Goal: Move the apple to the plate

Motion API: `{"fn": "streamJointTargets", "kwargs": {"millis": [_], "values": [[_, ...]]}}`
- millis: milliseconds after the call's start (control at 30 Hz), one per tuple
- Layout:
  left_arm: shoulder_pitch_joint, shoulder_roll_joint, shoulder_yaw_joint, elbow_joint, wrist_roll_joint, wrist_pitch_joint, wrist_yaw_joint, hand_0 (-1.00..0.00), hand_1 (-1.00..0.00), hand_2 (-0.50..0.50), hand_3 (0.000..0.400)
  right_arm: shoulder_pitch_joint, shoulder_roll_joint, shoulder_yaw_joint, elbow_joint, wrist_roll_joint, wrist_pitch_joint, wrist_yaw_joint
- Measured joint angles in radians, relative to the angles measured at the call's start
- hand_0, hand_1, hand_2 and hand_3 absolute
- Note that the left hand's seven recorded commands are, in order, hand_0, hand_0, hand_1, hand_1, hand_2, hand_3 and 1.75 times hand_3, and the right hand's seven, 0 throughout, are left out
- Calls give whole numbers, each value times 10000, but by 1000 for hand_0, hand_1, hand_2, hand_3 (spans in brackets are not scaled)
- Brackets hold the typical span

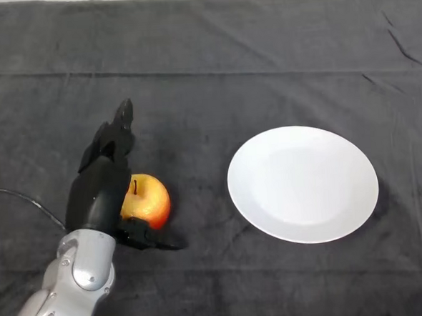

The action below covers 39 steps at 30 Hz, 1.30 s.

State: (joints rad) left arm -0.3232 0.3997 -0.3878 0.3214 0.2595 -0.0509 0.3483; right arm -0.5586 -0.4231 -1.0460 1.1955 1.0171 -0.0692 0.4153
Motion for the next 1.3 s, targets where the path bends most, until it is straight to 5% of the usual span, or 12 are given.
{"fn": "streamJointTargets", "kwargs": {"millis": [33, 67, 100, 133, 167, 700, 900, 1300], "values": [[0, 0, 0, -1, 6, 39, -16, 0, 0, 0, 0, 0, 0, 0, 0, 0, 0, 0], [0, 1, 0, -4, 9, 78, -37, -145, 0, -73, 58, 0, 0, 0, 0, 0, 0, 0], [0, 1, 0, -10, 11, 116, -51, -561, -90, -235, 224, 0, 0, 0, 0, 0, 0, 0], [0, 3, 0, -22, 16, 169, -59, -1000, -631, -184, 400, 0, 0, 0, 0, 0, 0, 0], [0, 6, 1, -24, 21, 186, -64, -1000, -1000, 0, 400, 0, 0, 0, 0, 0, 0, -1], [-125, 20, 127, -37, 201, 284, -413, -1000, -1000, 0, 400, 0, 0, 2, 0, 0, 0, -4], [-982, -135, 171, 352, 200, 277, -343, -1000, -1000, 0, 400, 0, 0, 8, 0, 0, 2, -9], [-2527, -1652, 302, 2540, -152, -1149, 820, -1000, -1000, 0, 400, 0, 0, 20, 0, 0, 6, -11]]}}
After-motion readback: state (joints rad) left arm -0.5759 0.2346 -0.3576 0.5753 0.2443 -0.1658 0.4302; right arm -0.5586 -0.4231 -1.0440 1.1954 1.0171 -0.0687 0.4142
